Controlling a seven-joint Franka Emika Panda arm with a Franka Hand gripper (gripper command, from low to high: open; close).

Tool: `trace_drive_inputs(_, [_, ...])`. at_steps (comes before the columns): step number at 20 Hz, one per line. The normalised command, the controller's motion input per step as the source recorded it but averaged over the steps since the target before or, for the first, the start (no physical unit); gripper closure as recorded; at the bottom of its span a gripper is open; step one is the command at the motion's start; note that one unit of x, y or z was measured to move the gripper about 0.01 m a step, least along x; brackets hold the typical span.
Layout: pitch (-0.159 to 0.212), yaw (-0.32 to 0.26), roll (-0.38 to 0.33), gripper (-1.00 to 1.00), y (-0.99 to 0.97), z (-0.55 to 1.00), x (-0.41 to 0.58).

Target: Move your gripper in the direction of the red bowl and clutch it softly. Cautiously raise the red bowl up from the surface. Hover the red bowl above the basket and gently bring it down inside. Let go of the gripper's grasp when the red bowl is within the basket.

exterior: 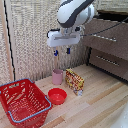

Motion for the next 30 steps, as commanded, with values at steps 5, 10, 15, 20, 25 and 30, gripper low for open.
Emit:
trace_drive_inputs(5, [0.055, -0.008, -0.085, -1.00, 0.29, -0.41, -0.295])
trace_drive_inputs(10, [0.026, 0.000, -0.080, -1.00, 0.25, -0.36, -0.293])
trace_drive_inputs(15, [0.015, 0.000, -0.097, -1.00, 0.24, -0.38, -0.101])
trace_drive_inputs(20, [0.020, 0.000, -0.124, -1.00, 0.30, -0.46, 0.000])
trace_drive_inputs(25, [0.013, 0.010, -0.085, -1.00, 0.21, -0.42, -0.013])
trace_drive_inputs(30, [-0.001, 0.033, -0.017, -1.00, 0.01, -0.39, -0.230])
